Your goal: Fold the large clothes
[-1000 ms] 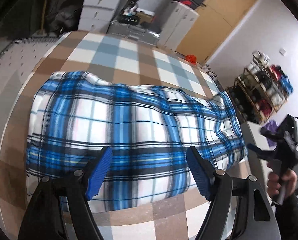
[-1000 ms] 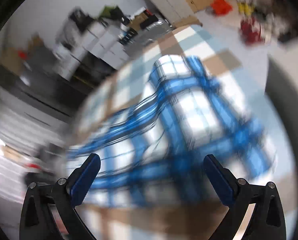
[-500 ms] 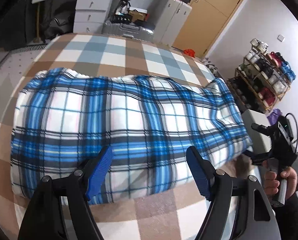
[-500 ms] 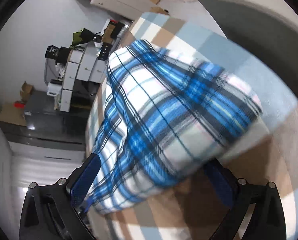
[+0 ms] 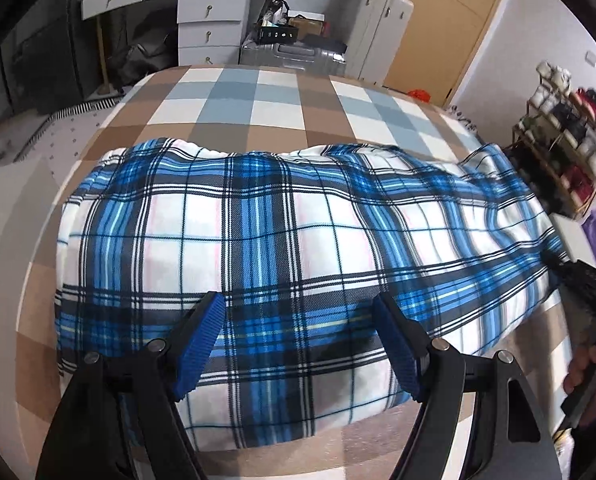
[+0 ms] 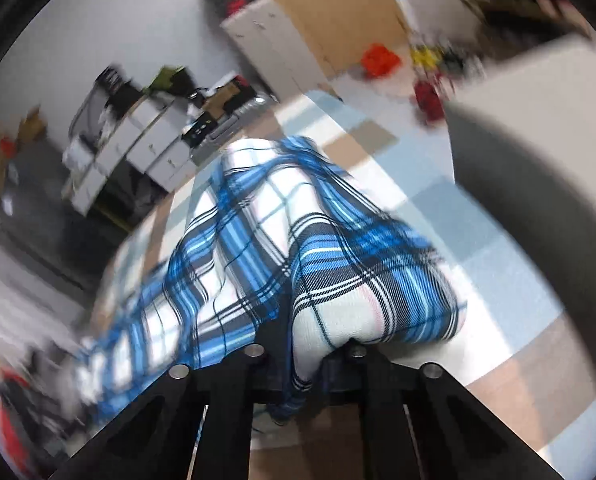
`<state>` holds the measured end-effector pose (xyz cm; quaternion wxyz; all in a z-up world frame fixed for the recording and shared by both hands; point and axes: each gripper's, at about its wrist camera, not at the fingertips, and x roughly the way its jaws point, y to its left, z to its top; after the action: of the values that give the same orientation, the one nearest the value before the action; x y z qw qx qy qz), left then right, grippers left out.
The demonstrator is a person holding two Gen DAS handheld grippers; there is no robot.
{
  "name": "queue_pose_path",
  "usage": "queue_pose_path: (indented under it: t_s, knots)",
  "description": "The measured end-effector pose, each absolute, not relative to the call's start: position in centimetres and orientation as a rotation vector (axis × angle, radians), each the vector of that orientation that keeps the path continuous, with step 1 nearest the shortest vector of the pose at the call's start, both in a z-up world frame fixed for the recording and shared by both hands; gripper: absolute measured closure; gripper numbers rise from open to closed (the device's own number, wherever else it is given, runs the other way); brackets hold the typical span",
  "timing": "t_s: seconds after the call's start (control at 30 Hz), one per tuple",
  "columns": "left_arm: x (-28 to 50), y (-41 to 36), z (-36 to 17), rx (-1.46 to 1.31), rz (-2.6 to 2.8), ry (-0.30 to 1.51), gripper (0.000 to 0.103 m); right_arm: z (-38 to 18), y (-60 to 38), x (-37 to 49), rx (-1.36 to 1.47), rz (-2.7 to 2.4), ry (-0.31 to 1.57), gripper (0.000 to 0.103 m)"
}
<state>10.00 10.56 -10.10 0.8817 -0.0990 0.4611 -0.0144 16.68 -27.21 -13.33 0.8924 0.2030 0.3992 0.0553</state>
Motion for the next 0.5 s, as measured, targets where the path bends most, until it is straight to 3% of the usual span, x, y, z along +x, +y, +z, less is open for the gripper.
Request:
queue_pose_path:
  t_s: [0.13,0.4,0.5]
  knots:
    - [9.7,10.1,-10.1,-0.195,-0.058,0.97,0.031,-11.9,-25.7,14.6,0.272,0.104,0.762,0.097]
    - [7.5,7.2,-9.3,-0.111,-0.166,0.984,0.031,-10.0,-28.8,9.1,0.295,0.089,0.721,0.097]
    - [5.8,5.1,-8.0,0.046,-0.116,0.905,0.031,-9.8,-30.9,6.7,0.306,0.06,0.728,0.097]
